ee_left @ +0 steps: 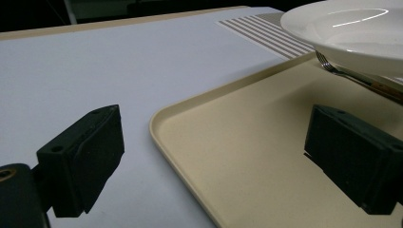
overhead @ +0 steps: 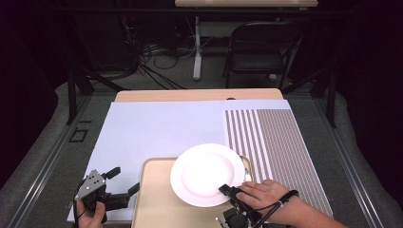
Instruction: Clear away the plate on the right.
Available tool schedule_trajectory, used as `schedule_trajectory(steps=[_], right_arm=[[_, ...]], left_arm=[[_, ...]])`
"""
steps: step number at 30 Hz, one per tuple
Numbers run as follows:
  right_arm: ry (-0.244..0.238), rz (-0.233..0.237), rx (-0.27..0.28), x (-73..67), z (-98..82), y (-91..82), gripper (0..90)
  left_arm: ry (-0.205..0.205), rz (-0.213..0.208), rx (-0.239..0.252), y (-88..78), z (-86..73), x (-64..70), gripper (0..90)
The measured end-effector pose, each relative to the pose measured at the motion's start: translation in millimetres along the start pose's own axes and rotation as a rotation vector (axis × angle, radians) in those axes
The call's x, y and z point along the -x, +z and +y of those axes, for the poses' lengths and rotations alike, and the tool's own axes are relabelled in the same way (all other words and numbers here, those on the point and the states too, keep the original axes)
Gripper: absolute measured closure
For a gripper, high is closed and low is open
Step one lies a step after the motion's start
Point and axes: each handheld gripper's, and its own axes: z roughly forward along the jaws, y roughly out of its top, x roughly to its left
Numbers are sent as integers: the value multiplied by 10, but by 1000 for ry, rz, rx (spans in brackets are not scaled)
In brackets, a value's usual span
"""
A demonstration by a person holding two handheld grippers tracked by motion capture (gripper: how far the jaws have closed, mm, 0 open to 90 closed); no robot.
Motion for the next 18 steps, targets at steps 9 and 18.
schedule_trajectory(steps=[9,18], right_arm=[[-10,20,21,-88,92,65,794],[-11,51,53,-239,215,208,792]], left_arm=[[0,0,0,-1,1,2,59],[4,0,0,-3,1,-2,59]])
